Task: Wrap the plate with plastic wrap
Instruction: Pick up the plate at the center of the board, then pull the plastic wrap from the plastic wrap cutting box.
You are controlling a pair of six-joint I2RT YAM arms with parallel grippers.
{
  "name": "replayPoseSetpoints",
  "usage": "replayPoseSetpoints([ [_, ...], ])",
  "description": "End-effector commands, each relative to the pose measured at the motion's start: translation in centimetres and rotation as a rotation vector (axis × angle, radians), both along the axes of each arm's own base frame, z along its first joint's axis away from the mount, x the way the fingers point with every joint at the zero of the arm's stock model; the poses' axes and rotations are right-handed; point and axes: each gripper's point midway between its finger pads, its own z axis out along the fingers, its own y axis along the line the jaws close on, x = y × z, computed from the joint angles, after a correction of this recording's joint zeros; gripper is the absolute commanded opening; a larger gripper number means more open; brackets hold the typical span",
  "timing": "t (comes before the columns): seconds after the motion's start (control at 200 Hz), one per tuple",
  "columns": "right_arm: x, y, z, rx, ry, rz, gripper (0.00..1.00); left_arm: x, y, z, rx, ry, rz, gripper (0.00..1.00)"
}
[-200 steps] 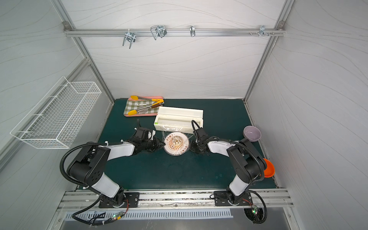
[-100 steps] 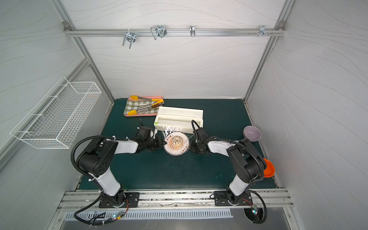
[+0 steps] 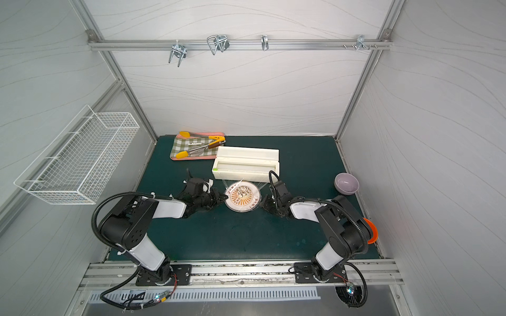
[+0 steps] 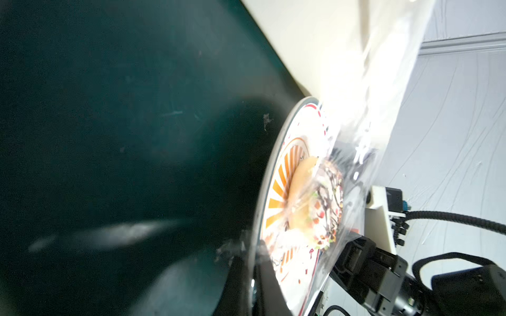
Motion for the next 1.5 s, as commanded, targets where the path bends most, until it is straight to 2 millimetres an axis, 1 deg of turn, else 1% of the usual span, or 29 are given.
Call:
replayPoseSetpoints([
  [0.0, -1.7, -4.0, -3.3, -0.145, 0.087, -0.121, 0.0, 0.7, -0.9, 3.9, -0.096, -0.07, -0.003, 0.0],
  [0.035, -1.7, -4.1, -3.3, -0.148, 0.086, -0.125, 0.0, 0.6, -1.1, 4.4, -0.111, -0.073, -0.016, 0.0],
  [0.095, -1.0, -4.1, -3.1, -0.125, 0.062, -0.135, 0.0, 0.2, -1.6, 5.1, -0.139, -0.071, -0.047, 0.0],
  [0.16, 0.1, -3.9, -2.6, -0.085, 0.024, -0.155, 0.0, -0.3, -2.1, 5.7, -0.167, -0.066, -0.085, 0.0],
  [0.215, 1.4, -3.4, -1.9, -0.035, -0.028, -0.162, 0.0, -0.9, -2.4, 5.7, -0.173, -0.043, -0.123, 0.0],
  [0.275, 2.9, -2.6, -0.6, 0.033, -0.095, -0.165, 0.0, -1.2, -2.7, 5.9, -0.177, -0.037, -0.16, 0.0],
  [0.29, 3.3, -2.4, -0.3, 0.046, -0.11, -0.165, 0.0, -1.7, -2.7, 5.4, -0.17, -0.006, -0.166, 0.0],
  [0.37, 4.8, -1.6, 1.6, 0.103, -0.197, -0.163, 0.0, -2.4, -2.8, 5.4, -0.167, 0.024, -0.199, 0.0],
  [0.435, 5.7, -1.1, 3.2, 0.142, -0.274, -0.156, 0.0, -2.9, -2.9, 5.6, -0.176, 0.031, -0.22, 0.0],
  [0.53, 6.9, -0.4, 5.6, 0.185, -0.379, -0.134, 0.0, -3.5, -2.9, 5.4, -0.177, 0.048, -0.236, 0.0],
  [0.64, 7.4, 1.2, 6.8, 0.221, -0.395, -0.069, 0.0, -3.7, -3.0, 5.5, -0.187, 0.046, -0.248, 0.0],
  [0.785, 7.1, 2.8, 6.5, 0.297, -0.39, -0.04, 0.0, -3.5, -3.4, 5.8, -0.213, 0.041, -0.262, 0.0],
  [0.84, 7.1, 3.5, 7.5, 0.369, -0.421, -0.025, 0.0, -3.6, -3.3, 5.7, -0.205, 0.045, -0.269, 0.0],
  [0.895, 7.1, 4.2, 8.9, 0.441, -0.444, -0.004, 0.03, -3.8, -3.3, 5.3, -0.19, 0.056, -0.275, 0.0],
  [0.94, 6.9, 4.6, 9.9, 0.474, -0.455, 0.02, 0.06, -3.9, -3.2, 5.1, -0.18, 0.062, -0.278, 0.0],
  [0.98, 6.7, 4.6, 10.4, 0.474, -0.456, 0.025, 0.13, -3.9, -3.1, 5.1, -0.175, 0.059, -0.279, 0.0],
  [1.01, 6.5, 4.4, 10.2, 0.459, -0.443, 0.027, 0.19, -3.9, -3.1, 5.2, -0.173, 0.057, -0.279, 0.0],
  [1.075, 6.1, 3.8, 9.8, 0.428, -0.417, 0.022, 0.37, -4.1, -3.0, 5.1, -0.163, 0.06, -0.281, 0.0],
  [1.156, 5.8, 2.6, 8.7, 0.404, -0.375, -0.002, 0.48, -4.2, -2.9, 5.0, -0.161, 0.06, -0.28, 0.0],
  [1.251, 5.7, 0.7, 7.3, 0.408, -0.304, -0.062, 0.55, -4.3, -2.9, 5.4, -0.175, 0.048, -0.272, 0.0],
  [1.316, 5.4, -0.3, 6.6, 0.436, -0.256, -0.091, 0.57, -4.0, -3.0, 6.0, -0.19, 0.025, -0.264, 0.0],
  [1.451, 4.0, -2.1, 5.4, 0.459, -0.168, -0.131, 0.61, -3.6, -3.2, 7.4, -0.22, -0.007, -0.257, 0.0],
  [1.496, 3.2, -2.6, 4.5, 0.436, -0.104, -0.142, 0.61, -3.6, -3.3, 7.6, -0.224, -0.011, -0.261, 0.0],
])
